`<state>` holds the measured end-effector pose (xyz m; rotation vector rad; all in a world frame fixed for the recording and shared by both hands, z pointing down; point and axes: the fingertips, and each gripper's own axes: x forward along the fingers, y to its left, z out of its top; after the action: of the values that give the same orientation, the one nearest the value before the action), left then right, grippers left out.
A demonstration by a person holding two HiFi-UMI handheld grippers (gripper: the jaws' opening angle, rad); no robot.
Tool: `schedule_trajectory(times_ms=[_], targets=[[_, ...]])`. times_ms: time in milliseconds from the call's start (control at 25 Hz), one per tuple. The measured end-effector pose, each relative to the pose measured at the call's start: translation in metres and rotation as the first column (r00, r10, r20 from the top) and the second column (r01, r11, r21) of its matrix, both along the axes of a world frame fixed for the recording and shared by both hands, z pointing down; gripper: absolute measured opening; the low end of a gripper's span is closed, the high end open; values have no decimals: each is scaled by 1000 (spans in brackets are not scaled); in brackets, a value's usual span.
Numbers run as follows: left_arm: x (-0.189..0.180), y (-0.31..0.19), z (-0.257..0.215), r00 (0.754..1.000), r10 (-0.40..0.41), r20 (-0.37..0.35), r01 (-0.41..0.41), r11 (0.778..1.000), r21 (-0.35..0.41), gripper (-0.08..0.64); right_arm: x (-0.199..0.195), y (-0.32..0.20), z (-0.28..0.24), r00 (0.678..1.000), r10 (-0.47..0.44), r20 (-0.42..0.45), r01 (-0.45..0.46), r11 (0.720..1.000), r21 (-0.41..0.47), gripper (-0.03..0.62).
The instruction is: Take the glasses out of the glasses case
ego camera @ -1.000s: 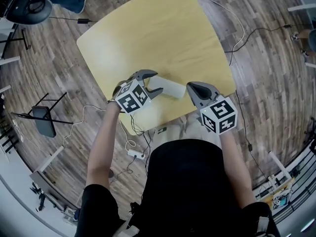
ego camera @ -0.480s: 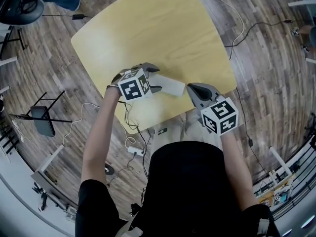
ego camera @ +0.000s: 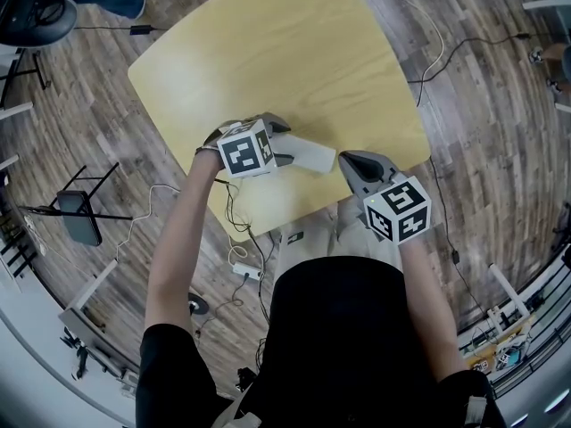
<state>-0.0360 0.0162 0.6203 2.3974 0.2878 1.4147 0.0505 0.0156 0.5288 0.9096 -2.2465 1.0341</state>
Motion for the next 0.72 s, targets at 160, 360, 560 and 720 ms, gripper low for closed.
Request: schedule_trajectory(times_ms=[160, 360, 560, 720], targets=[[-1, 1, -2, 1000, 3, 4, -3, 1000, 23, 272, -7, -3, 3, 1000, -15, -7, 15, 1000, 1, 17], [-1, 4, -4, 1000, 7, -13, -5, 994, 112, 268, -13, -6, 6, 1000, -26, -12, 26, 1000, 8, 17], [-3, 9, -8, 1000, 16, -26, -10, 975, 222, 264, -16, -5, 10, 999, -29, -32, 29, 1000, 8, 17], [-4, 12, -13, 999, 23, -26, -15, 959, 282, 256, -16, -3, 17, 995, -42, -86, 44, 999, 15, 17]])
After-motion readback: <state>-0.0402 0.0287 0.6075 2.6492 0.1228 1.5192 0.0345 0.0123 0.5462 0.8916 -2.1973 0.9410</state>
